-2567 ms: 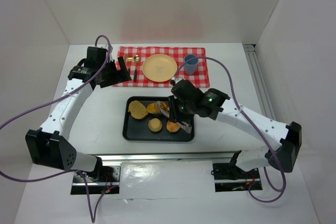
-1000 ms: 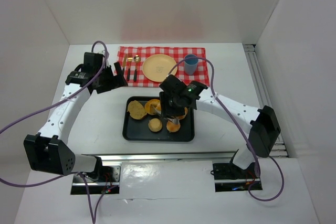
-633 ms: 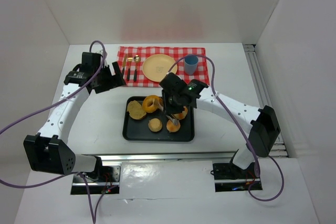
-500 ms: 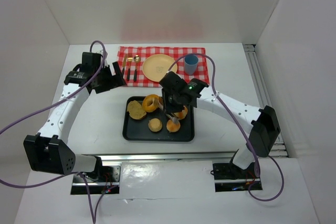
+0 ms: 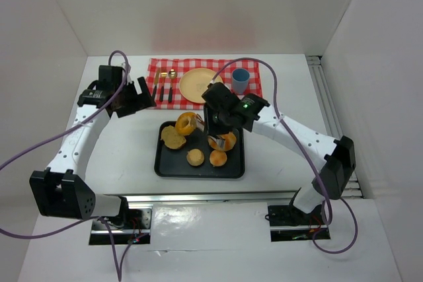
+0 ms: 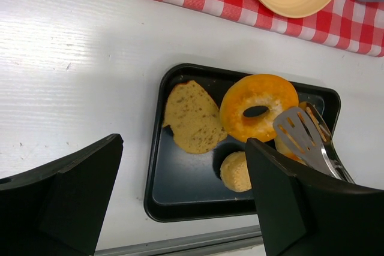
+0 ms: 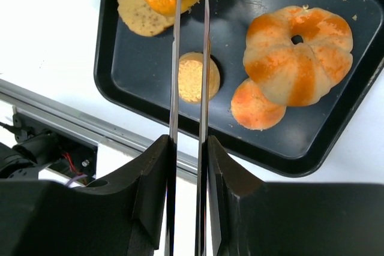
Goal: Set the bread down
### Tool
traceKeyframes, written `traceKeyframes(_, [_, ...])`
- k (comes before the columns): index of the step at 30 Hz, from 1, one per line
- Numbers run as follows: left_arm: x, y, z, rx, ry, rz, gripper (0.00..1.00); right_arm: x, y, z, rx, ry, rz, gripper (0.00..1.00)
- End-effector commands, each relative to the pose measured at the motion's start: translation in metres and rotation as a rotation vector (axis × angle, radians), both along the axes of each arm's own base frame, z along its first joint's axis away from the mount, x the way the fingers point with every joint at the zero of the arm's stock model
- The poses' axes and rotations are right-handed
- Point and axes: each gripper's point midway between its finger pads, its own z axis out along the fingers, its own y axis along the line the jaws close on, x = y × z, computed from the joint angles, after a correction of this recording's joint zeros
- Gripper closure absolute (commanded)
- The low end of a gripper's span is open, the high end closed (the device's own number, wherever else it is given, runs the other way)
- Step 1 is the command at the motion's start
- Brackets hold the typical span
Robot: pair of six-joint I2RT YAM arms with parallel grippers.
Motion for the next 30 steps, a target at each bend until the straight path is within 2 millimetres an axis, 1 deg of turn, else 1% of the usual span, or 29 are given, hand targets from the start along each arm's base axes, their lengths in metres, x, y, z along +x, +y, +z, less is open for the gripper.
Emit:
traceKeyframes(1, [0.011,0.003,0.017,-0.018,-0.056,-0.011,0.04,0.005,0.000,0.041,0.067,-0.074,-0.001,1.00])
traceKeyframes(3, [0.011,0.005,0.017,-0.025,-0.056,-0.009,0.05,0.004,-0.002,0.046,0.061,-0.077,0.007,1.00])
traceKeyframes(6, [0.011,0.005,0.017,-0.025,-0.056,-0.009,0.05,0.003,-0.008,0.047,0.034,-0.082,0.004,1.00])
traceKeyframes(7, [0.011,0.005,0.017,-0.025,-0.056,-0.009,0.05,0.006,-0.012,0.049,0.022,-0.089,-0.004,1.00])
traceKeyframes(8, [0.011,0.005,0.017,-0.025,-0.056,-0.009,0.05,0.007,-0.012,0.049,0.022,-0.089,-0.004,1.00])
traceKeyframes(9, [0.011,0.007,0.017,-0.032,-0.054,0.008,0.05,0.011,-0.017,0.048,0.009,-0.101,-0.013,1.00])
traceKeyframes(10, [0.011,0.005,0.018,-0.041,-0.054,0.000,0.05,0.012,-0.016,0.052,0.016,-0.107,-0.014,1.00])
traceKeyframes(11, [0.010,0.005,0.014,-0.041,-0.045,0.000,0.05,0.021,-0.019,0.058,0.022,-0.134,-0.031,1.00])
traceKeyframes(12, [0.009,0.004,0.015,-0.048,-0.044,-0.006,0.05,0.026,-0.021,0.060,0.022,-0.149,-0.027,1.00])
traceKeyframes(13, [0.010,0.007,0.015,-0.054,-0.043,0.011,0.05,0.037,-0.026,0.067,0.028,-0.176,-0.052,1.00])
traceKeyframes(14, [0.012,0.007,0.016,-0.054,-0.052,0.011,0.05,0.049,-0.022,0.073,0.051,-0.209,-0.059,1.00])
traceKeyframes(15, [0.011,0.006,0.016,-0.060,-0.052,0.004,0.05,0.062,-0.028,0.073,0.041,-0.229,-0.070,1.00])
traceKeyframes(16, [0.011,0.006,0.016,-0.061,-0.051,0.004,0.05,0.074,-0.028,0.072,0.040,-0.242,-0.079,1.00])
traceKeyframes(18, [0.011,0.004,0.017,-0.061,-0.053,-0.009,0.05,0.096,-0.022,0.079,0.066,-0.292,-0.067,1.00])
traceKeyframes(19, [0.011,0.004,0.017,-0.061,-0.053,-0.009,0.04,0.110,-0.028,0.077,0.064,-0.300,-0.083,1.00])
traceKeyframes(20, [0.011,0.004,0.017,-0.061,-0.053,-0.009,0.04,0.126,-0.021,0.074,0.070,-0.311,-0.079,1.00])
traceKeyframes(21, [0.011,0.004,0.017,-0.061,-0.053,-0.009,0.04,0.140,-0.025,0.071,0.055,-0.323,-0.085,1.00])
traceKeyframes(22, [0.011,0.004,0.017,-0.061,-0.053,-0.009,0.04,0.150,-0.025,0.069,0.050,-0.333,-0.090,1.00])
traceKeyframes(23, [0.011,0.004,0.017,-0.061,-0.053,-0.009,0.04,0.164,-0.017,0.062,0.070,-0.324,-0.082,1.00])
traceKeyframes(25, [0.009,0.003,0.013,-0.069,-0.044,-0.016,0.04,0.181,-0.016,0.055,0.080,-0.324,-0.081,1.00])
traceKeyframes(26, [0.009,0.003,0.013,-0.069,-0.044,-0.016,0.04,0.196,-0.017,0.044,0.077,-0.312,-0.094,1.00])
traceKeyframes(28, [0.009,0.001,0.014,-0.075,-0.043,-0.022,0.04,0.210,-0.017,0.033,0.085,-0.306,-0.100,1.00])
traceKeyframes(29, [0.007,0.002,0.010,-0.069,-0.036,-0.028,0.04,0.217,-0.020,0.020,0.078,-0.286,-0.107,1.00])
traceKeyframes(30, [0.007,0.002,0.010,-0.069,-0.036,-0.028,0.04,0.221,-0.018,0.016,0.080,-0.289,-0.107,1.00])
